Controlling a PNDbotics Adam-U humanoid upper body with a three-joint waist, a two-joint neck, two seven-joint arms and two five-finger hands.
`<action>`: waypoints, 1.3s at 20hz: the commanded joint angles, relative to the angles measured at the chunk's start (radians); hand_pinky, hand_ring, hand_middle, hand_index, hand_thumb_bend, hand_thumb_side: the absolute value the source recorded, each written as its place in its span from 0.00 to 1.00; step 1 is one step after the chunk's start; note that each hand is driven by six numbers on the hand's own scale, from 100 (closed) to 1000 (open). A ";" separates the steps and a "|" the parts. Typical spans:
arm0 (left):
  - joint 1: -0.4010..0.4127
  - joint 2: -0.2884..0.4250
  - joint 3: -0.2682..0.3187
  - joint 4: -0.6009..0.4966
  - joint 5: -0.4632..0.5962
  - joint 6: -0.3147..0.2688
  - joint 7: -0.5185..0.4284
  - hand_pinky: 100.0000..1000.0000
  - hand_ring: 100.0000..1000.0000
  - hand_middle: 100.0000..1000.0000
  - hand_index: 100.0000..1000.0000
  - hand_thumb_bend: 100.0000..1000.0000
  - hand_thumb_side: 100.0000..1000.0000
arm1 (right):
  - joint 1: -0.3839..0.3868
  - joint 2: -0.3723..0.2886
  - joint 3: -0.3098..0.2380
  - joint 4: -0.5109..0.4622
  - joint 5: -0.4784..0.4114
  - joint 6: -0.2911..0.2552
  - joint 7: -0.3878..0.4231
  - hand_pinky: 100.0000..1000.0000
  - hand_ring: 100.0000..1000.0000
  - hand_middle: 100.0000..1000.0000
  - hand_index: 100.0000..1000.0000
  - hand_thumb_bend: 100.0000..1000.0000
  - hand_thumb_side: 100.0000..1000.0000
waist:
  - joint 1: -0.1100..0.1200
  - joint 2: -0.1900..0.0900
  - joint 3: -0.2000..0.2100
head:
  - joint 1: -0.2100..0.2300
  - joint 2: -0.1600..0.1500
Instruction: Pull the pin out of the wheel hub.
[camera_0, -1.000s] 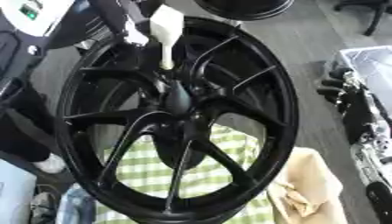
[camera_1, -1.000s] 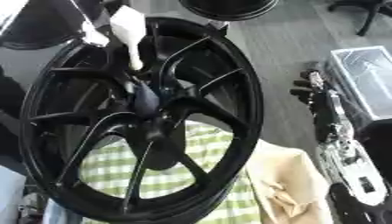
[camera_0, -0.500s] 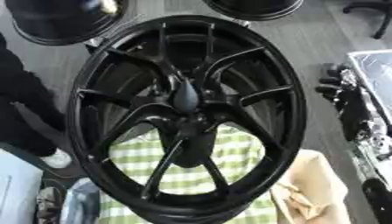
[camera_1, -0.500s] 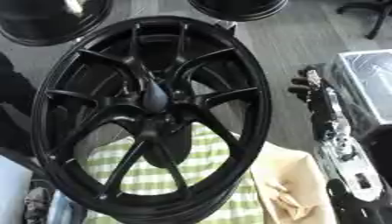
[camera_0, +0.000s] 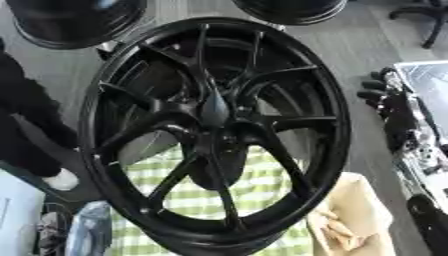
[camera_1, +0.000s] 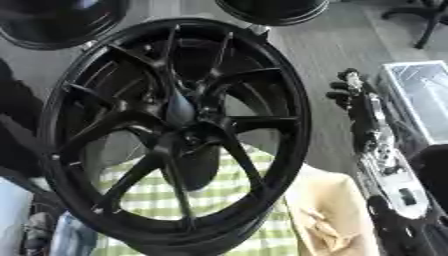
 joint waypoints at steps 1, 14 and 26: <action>0.090 0.078 0.085 -0.049 0.023 0.007 0.068 0.79 0.67 0.51 0.23 0.11 0.00 | -0.009 -0.030 -0.018 -0.026 -0.008 -0.005 -0.011 0.89 0.69 0.65 0.78 0.00 0.79 | -0.002 -0.025 0.005 | -0.003 -0.005; 0.419 -0.106 0.204 -0.053 -0.148 0.053 0.178 0.90 0.83 0.79 0.89 0.62 0.62 | -0.019 -0.033 -0.032 -0.037 -0.018 -0.008 -0.029 0.89 0.69 0.65 0.78 0.00 0.80 | -0.015 -0.009 0.022 | -0.002 -0.025; 0.435 -0.222 0.238 -0.192 0.157 0.070 0.566 0.82 0.76 0.70 0.76 0.04 0.75 | -0.022 -0.029 -0.032 -0.038 -0.023 -0.007 -0.032 0.89 0.69 0.65 0.78 0.00 0.80 | -0.017 -0.009 0.019 | 0.003 -0.023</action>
